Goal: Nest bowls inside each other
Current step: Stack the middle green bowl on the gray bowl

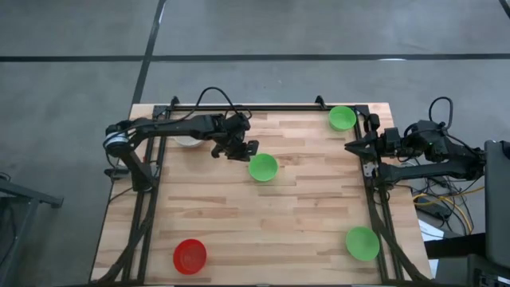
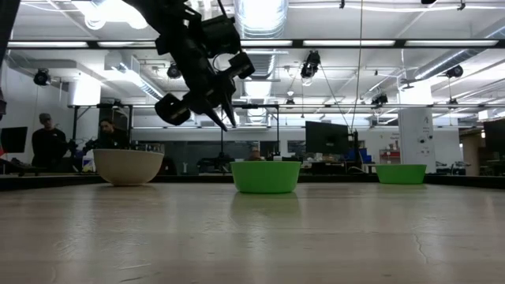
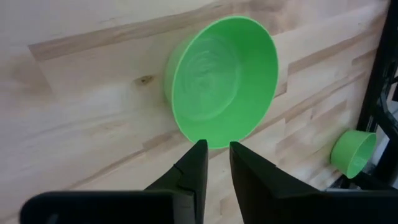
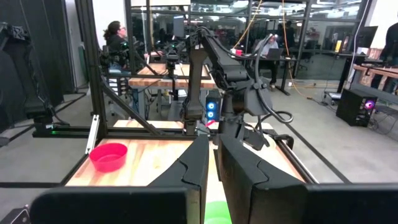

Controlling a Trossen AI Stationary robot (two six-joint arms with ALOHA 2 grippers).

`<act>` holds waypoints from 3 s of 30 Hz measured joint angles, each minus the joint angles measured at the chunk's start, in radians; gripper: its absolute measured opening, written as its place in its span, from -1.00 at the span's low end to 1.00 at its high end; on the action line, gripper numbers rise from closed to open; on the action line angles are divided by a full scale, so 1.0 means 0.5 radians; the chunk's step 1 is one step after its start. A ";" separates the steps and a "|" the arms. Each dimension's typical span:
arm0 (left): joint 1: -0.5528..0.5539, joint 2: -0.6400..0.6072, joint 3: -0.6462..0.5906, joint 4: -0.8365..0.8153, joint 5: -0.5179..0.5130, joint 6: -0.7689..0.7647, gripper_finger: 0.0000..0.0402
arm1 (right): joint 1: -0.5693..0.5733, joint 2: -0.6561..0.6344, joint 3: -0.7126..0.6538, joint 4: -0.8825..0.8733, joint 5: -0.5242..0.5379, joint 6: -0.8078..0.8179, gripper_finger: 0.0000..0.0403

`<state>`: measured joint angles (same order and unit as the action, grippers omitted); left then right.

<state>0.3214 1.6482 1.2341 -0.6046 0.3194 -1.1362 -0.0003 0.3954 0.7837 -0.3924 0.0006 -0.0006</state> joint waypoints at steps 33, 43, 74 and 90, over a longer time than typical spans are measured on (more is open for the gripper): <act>-0.036 0.013 -0.154 0.431 -0.038 0.352 -0.38 | 0.000 0.000 0.000 -0.001 0.000 0.000 -0.83; -0.037 0.025 -0.155 0.249 0.080 0.289 -0.38 | 0.000 0.000 0.000 0.000 0.000 0.000 -0.83; -0.037 0.307 -0.155 0.373 0.254 0.129 -0.38 | 0.000 0.000 0.000 -0.001 0.000 -0.001 -0.83; -0.037 0.298 -0.133 0.366 0.134 -0.296 -0.38 | 0.000 0.000 0.000 -0.001 0.000 0.000 -0.83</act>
<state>0.3031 1.7973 1.1675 -0.4217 0.3865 -1.2844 -0.0005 0.3954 0.7837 -0.3927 0.0006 -0.0007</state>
